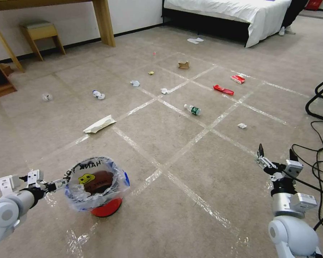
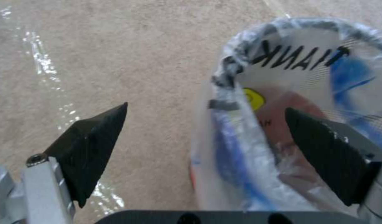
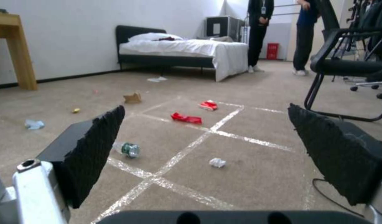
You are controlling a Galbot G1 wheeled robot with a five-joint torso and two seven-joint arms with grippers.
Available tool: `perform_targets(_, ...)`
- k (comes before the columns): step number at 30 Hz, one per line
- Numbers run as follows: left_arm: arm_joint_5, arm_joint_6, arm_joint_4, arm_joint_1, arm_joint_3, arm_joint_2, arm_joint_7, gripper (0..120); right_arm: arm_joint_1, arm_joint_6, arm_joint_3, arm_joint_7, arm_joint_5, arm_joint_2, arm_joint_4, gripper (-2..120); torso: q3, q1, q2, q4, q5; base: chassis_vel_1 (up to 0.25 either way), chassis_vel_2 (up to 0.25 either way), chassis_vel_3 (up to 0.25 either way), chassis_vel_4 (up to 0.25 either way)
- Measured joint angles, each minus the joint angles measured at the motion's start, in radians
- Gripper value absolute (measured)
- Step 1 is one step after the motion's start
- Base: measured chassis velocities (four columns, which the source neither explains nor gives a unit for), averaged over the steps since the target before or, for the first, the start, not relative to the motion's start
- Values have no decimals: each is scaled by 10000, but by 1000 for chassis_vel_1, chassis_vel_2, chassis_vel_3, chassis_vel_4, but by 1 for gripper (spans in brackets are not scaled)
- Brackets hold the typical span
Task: Pick up the trash bin and place the garbage on the floor into it.
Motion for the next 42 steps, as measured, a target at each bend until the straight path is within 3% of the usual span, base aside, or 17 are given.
perform_targets(7, -235, -18, 31, -326, 419, -98, -157, 100, -60, -27, 26, 36, -31, 39, 48, 100, -1, 0, 0, -1, 0, 0, 0, 0, 0)
perform_targets(15, -182, -86, 1097, -752, 796, -32, 110, 100, -191, -80, 133, 74, -40, 25, 250, 100, -1, 0, 0, 0, -1, 0, 0, 0, 0)
perform_targets(21, -161, -119, 1291, -937, 979, -56, 152, 100, -262, -89, 174, 83, -67, 34, 321, 100, -1, 0, 0, 0, -1, 0, 0, 0, 0)
perform_targets(26, -170, -87, 1596, -1340, 1514, -114, 116, 100, -342, -91, 264, 110, -71, 37, 409, 100, -1, 0, 0, 0, -1, 0, 0, 0, 0)
perform_targets(31, -158, -96, 1817, -1489, 1704, -129, 123, 100, -350, -91, 287, 121, -69, 41, 417, 100, -2, 0, 0, 1, 4, 0, 0, 0, 0)
perform_targets(34, -120, -101, 1871, -1474, 1688, -94, 190, 94, -341, -91, 277, 124, -78, 59, 398, 100, -2, 0, 2, 1, 3, 0, 0, 0, 0)
perform_targets(38, -83, -109, 1859, -1282, 1533, 52, 302, 76, -279, -91, 192, 126, -131, 96, 306, 100, -1, 0, 2, 0, -4, 0, 0, 0, 0)
perform_targets(42, -82, -115, 1799, -1150, 1463, 122, 328, 66, -213, -91, 136, 126, -165, 110, 242, 100, -1, 0, 2, 0, -5, 0, 0, 0, 0)
